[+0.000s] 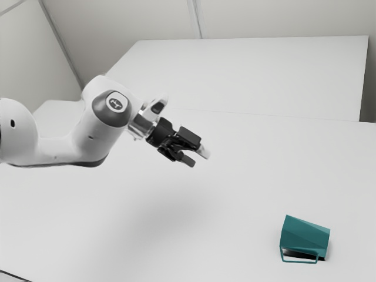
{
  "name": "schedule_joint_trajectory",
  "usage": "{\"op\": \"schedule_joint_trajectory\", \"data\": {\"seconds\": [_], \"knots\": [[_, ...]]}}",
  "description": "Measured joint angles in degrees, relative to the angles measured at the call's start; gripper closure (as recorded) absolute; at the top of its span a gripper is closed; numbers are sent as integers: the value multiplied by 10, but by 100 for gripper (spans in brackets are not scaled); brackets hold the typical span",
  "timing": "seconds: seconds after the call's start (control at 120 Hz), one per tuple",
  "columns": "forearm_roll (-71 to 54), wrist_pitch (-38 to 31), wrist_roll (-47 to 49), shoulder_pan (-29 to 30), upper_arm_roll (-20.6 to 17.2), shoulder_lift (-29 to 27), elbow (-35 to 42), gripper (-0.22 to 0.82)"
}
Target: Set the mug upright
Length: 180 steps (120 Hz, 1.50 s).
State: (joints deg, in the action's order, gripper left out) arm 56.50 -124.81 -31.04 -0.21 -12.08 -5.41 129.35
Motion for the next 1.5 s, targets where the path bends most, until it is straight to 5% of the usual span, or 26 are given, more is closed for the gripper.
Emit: {"op": "schedule_joint_trajectory", "data": {"seconds": [0.5,0.883,1.5], "knots": [[192,-33,-174,-8,-57,6,67,3],[286,-40,-184,-17,-100,29,85,3],[362,-82,-130,-61,-105,97,70,3]]}}
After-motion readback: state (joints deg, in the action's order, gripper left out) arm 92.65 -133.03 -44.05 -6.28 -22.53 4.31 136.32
